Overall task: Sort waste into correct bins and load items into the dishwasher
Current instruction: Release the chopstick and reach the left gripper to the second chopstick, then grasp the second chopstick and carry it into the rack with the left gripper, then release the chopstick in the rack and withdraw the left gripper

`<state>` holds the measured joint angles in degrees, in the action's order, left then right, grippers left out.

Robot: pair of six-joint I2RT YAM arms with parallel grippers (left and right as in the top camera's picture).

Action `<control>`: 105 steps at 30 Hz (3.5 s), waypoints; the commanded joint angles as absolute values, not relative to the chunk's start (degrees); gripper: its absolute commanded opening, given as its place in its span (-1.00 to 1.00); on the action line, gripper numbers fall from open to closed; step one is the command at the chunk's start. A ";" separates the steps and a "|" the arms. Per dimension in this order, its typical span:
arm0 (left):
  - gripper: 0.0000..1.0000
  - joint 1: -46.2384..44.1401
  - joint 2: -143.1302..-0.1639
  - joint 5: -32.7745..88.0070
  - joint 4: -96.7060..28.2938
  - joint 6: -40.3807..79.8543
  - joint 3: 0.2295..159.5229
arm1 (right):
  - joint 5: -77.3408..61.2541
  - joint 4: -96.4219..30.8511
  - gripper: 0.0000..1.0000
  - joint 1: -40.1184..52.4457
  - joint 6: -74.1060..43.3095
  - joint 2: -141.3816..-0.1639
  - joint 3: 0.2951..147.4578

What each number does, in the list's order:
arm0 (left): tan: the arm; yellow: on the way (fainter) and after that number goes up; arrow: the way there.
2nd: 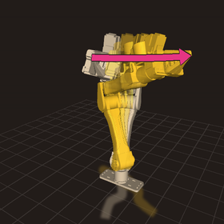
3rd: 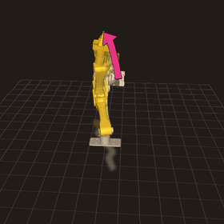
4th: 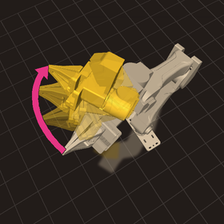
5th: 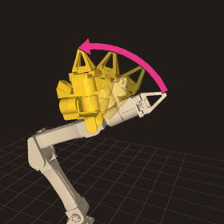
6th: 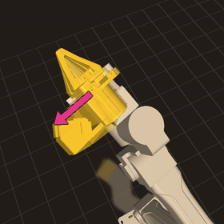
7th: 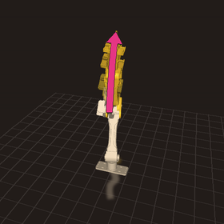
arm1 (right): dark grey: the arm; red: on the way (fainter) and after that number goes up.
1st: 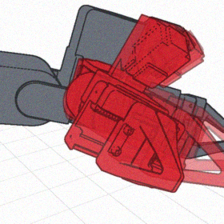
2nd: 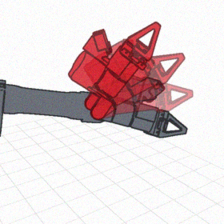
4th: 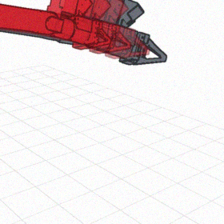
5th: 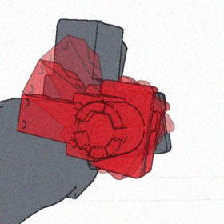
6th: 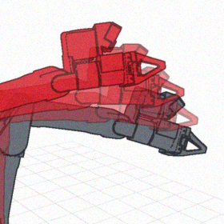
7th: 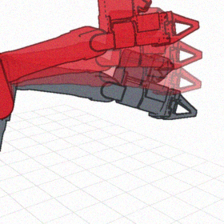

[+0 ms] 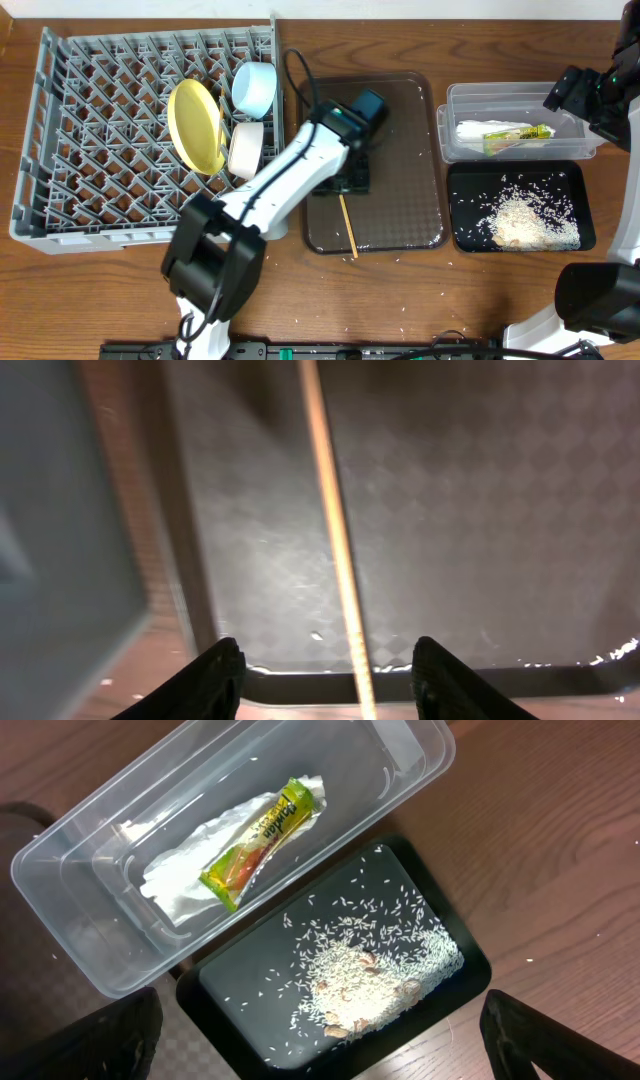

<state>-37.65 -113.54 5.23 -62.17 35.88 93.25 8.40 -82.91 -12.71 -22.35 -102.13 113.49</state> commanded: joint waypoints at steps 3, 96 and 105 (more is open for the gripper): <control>0.11 -38.94 -118.58 6.28 -61.91 41.50 93.30 | 8.75 -82.98 0.99 -12.69 -23.14 -102.32 113.54; 0.50 -5.54 -82.37 -1.43 -72.95 10.20 96.47 | 8.75 -82.98 0.98 -12.69 -23.14 -102.32 113.54; 0.68 -5.54 -76.12 3.68 -76.14 10.28 96.47 | 8.75 -82.98 0.98 -12.69 -23.14 -102.32 113.54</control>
<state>-5.67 -78.00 1.19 -75.83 9.63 95.61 8.40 -82.94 -12.71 -22.37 -102.13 113.49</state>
